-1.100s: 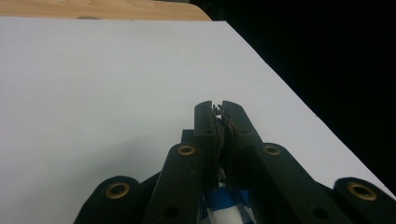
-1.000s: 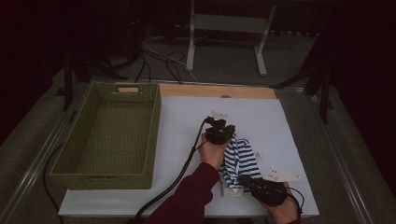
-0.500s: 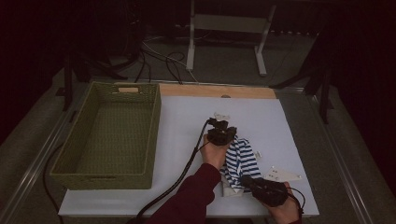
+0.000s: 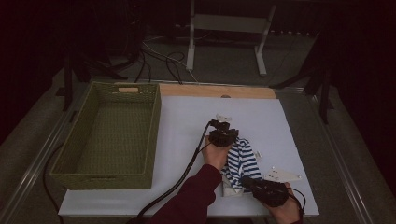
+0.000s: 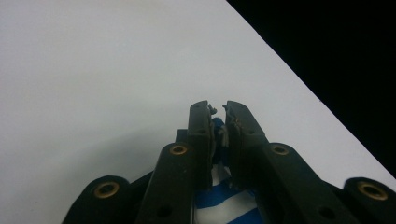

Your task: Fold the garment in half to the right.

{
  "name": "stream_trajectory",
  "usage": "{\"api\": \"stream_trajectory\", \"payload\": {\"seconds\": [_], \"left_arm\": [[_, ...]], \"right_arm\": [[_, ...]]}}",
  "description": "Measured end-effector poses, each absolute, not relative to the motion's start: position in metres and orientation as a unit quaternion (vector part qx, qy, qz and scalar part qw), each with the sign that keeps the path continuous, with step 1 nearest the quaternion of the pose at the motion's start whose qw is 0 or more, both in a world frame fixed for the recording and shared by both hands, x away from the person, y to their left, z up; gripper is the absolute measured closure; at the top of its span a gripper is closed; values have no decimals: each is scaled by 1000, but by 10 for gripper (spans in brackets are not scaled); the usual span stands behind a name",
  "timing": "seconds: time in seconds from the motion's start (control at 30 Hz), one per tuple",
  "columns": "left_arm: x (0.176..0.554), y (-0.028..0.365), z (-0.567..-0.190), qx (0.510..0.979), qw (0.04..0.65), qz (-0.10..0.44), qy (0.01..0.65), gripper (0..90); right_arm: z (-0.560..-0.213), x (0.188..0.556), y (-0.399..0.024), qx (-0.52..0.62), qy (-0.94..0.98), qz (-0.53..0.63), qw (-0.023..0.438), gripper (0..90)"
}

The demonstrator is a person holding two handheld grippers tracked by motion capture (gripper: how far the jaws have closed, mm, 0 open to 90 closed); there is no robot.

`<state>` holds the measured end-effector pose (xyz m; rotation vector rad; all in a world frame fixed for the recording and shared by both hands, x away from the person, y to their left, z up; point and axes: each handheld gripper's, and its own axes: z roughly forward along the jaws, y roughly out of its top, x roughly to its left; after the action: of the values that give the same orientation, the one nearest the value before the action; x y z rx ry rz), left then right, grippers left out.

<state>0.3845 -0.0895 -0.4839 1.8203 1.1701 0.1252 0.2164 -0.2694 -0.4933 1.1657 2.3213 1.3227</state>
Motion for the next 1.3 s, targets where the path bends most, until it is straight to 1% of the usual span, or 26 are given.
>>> {"api": "stream_trajectory", "payload": {"seconds": [0.07, 0.2, 0.3, 0.47, 0.57, 0.6, 0.63, 0.77, 0.93, 1.1, 1.3], "left_arm": [[384, -91, -485, 741, 469, 48, 478, 782], [383, -91, -485, 741, 475, 48, 472, 702], [383, -89, -483, 739, 485, 46, 465, 660], [382, -85, -479, 735, 501, 40, 455, 554], [382, -83, -476, 736, 503, 40, 452, 446], [381, -80, -474, 735, 505, 40, 450, 446], [380, -79, -473, 736, 505, 42, 448, 376], [377, -75, -470, 740, 508, 50, 438, 283], [369, -64, -468, 741, 511, 52, 432, 252], [361, -49, -469, 736, 517, 50, 435, 251], [347, -40, -474, 745, 512, 52, 425, 252]], "right_arm": [[-493, 216, -270, 399, 791, 449, 113, 815], [-494, 216, -270, 402, 792, 445, 114, 808], [-495, 216, -271, 403, 791, 446, 113, 802], [-495, 215, -273, 407, 789, 446, 112, 794], [-495, 215, -274, 407, 789, 446, 112, 785], [-495, 215, -274, 408, 789, 446, 111, 779], [-495, 215, -274, 410, 788, 446, 111, 769], [-495, 215, -276, 412, 787, 446, 112, 760], [-494, 215, -278, 413, 785, 448, 111, 771], [-493, 214, -278, 415, 785, 447, 113, 776], [-493, 214, -278, 415, 785, 445, 115, 771]]}}
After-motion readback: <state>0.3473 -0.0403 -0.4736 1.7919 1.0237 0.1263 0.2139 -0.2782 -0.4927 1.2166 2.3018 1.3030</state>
